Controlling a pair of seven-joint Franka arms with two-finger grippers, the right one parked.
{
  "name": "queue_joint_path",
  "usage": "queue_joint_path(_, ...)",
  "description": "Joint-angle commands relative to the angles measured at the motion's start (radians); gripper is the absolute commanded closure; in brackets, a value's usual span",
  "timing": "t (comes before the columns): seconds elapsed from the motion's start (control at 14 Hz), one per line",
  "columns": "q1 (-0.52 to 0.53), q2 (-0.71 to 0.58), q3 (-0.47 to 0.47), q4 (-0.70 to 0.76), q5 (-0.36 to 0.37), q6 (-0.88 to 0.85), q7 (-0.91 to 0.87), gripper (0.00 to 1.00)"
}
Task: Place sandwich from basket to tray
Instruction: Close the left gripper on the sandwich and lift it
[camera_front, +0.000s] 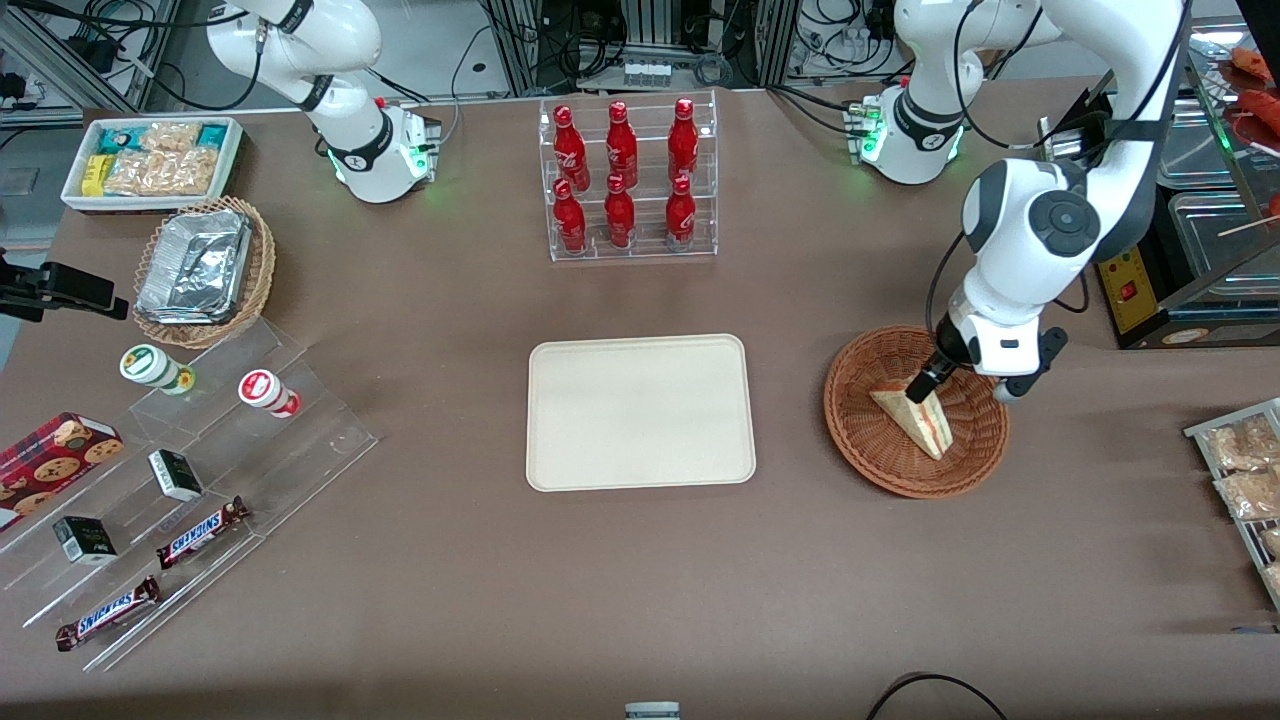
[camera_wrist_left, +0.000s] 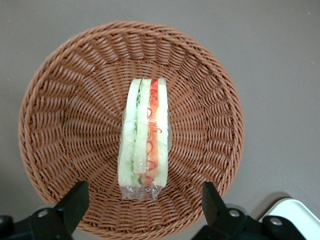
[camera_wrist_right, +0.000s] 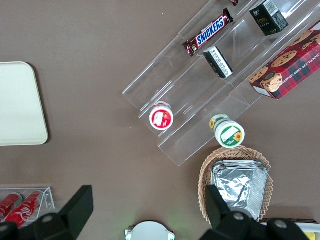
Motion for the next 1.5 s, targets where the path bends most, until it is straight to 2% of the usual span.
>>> queue_joint_path(0.0, -0.005, 0.022, 0.004, -0.009, 0.002, 0.041, -0.025, 0.00)
queue_joint_path(0.64, -0.002, 0.160, 0.006, -0.004, 0.010, 0.176, -0.025, 0.00)
queue_joint_path(0.71, -0.002, 0.171, 0.007, -0.006, 0.010, 0.192, -0.025, 0.12)
queue_joint_path(0.79, -0.002, 0.172, 0.008, -0.009, 0.010, 0.192, -0.025, 0.32)
queue_joint_path(0.86, -0.002, 0.172, 0.008, -0.011, 0.010, 0.186, -0.016, 0.66)
queue_joint_path(0.93, -0.002, 0.172, 0.009, -0.011, 0.012, 0.181, -0.008, 0.95)
queue_joint_path(1.0, -0.002, 0.169, 0.009, -0.011, 0.013, 0.167, -0.004, 1.00)
queue_joint_path(1.21, -0.002, 0.128, 0.011, 0.034, 0.015, 0.024, 0.099, 1.00)
queue_joint_path(1.43, -0.008, 0.151, 0.006, 0.248, 0.016, -0.254, 0.151, 1.00)
